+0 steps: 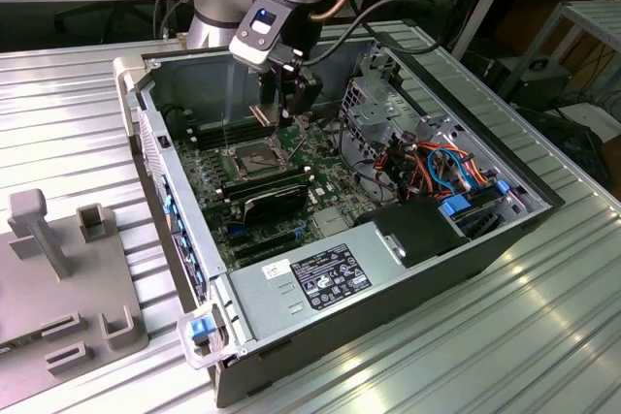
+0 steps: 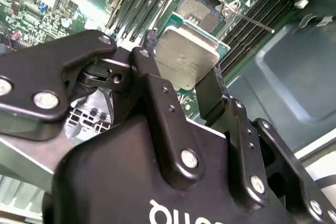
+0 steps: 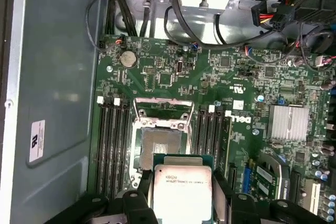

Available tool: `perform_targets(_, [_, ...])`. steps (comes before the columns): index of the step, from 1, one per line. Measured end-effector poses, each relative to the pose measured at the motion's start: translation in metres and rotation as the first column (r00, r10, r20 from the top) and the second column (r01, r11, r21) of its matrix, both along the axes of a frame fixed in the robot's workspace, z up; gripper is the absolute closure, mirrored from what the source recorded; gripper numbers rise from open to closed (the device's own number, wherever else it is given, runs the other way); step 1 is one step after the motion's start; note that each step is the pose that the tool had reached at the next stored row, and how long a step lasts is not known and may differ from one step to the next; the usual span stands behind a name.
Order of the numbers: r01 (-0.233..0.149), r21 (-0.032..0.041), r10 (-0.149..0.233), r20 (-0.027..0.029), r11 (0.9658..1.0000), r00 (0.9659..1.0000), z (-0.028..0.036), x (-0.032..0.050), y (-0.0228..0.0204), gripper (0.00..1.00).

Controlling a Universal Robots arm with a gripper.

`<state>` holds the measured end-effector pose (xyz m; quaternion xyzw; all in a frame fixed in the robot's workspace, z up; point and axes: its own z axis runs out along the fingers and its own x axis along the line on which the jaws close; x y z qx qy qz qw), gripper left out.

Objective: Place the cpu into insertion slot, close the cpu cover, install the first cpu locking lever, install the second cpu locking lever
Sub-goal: 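Place the cpu into insertion slot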

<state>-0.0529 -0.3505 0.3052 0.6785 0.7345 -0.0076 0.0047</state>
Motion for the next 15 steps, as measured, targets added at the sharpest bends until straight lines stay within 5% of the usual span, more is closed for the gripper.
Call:
perform_targets(5, [0.045,-0.0004,-0.045,-0.0002,0.9990,0.9990,-0.0076,-0.0001,0.0014,0.45])
perform_targets(10, [0.054,0.0001,-0.054,0.0023,0.9986,0.9986,-0.0120,0.0000,0.0079,0.45])
perform_targets(15, [0.058,0.0008,-0.058,0.0195,0.9983,0.9981,-0.0146,-0.0009,0.0118,0.45])
